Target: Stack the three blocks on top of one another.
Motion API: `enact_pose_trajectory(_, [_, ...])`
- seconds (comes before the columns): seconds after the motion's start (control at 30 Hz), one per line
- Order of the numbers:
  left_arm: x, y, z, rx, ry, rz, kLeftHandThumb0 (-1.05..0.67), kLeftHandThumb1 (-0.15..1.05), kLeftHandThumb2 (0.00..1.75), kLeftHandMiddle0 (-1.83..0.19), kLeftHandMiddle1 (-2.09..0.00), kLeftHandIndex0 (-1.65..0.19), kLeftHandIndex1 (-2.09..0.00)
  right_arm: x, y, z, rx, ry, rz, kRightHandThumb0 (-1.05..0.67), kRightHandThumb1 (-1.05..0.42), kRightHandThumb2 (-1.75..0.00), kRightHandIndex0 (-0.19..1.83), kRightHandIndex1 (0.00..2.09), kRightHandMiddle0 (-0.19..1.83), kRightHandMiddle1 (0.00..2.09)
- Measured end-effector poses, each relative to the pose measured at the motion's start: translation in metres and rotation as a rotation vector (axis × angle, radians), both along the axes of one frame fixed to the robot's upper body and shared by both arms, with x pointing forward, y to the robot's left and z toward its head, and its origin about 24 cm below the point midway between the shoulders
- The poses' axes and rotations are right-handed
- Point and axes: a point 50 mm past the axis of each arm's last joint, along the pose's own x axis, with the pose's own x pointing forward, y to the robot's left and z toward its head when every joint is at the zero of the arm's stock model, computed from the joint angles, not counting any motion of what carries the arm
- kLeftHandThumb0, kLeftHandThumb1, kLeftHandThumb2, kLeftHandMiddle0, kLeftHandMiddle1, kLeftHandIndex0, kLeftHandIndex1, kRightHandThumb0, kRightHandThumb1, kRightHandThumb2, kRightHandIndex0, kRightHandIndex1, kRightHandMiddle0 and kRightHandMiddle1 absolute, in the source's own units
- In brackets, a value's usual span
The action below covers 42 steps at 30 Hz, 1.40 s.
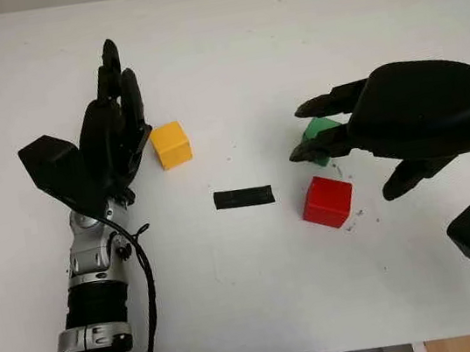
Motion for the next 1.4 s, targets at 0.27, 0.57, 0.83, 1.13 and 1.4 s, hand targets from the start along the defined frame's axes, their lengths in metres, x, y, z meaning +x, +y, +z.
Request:
enact_pose_trajectory(0.27, [0.0, 0.001, 0.001, 0.003, -0.003, 0.003, -0.73, 1.05, 0.67, 0.19, -0.01, 0.19, 0.0, 0.001, 0.0, -0.015, 0.055, -0.001, 0.043, -0.53, -0.82, -0.06, 0.2, 0.04, 0.47, 0.09])
enact_pose_trajectory(0.57, [0.0, 0.0, 0.0, -0.002, 0.011, -0.003, -0.74, 1.05, 0.67, 0.19, 0.0, 0.19, 0.0, 0.004, -0.003, -0.031, 0.047, -0.027, 0.079, -0.52, -0.86, -0.06, 0.17, 0.04, 0.48, 0.09])
enact_pose_trajectory(0.83, [-0.001, 0.001, 0.0, 0.0, 0.009, 0.004, -0.74, 1.05, 0.67, 0.19, -0.02, 0.19, -0.01, 0.006, -0.007, -0.035, 0.051, -0.035, 0.098, -0.46, -0.88, -0.06, 0.21, 0.06, 0.59, 0.16])
enact_pose_trajectory(1.13, [-0.001, 0.001, 0.001, -0.002, 0.012, 0.001, -0.74, 1.05, 0.66, 0.19, -0.02, 0.19, 0.0, 0.008, -0.008, -0.043, 0.08, -0.052, 0.136, -0.45, -0.89, -0.06, 0.27, 0.09, 0.74, 0.27])
enact_pose_trajectory(1.4, [-0.002, -0.001, -0.001, 0.007, 0.021, 0.001, -0.74, 1.05, 0.66, 0.19, -0.01, 0.19, 0.0, 0.012, -0.008, -0.049, 0.184, -0.077, 0.16, -0.45, -0.88, -0.05, 0.37, 0.07, 0.61, 1.19])
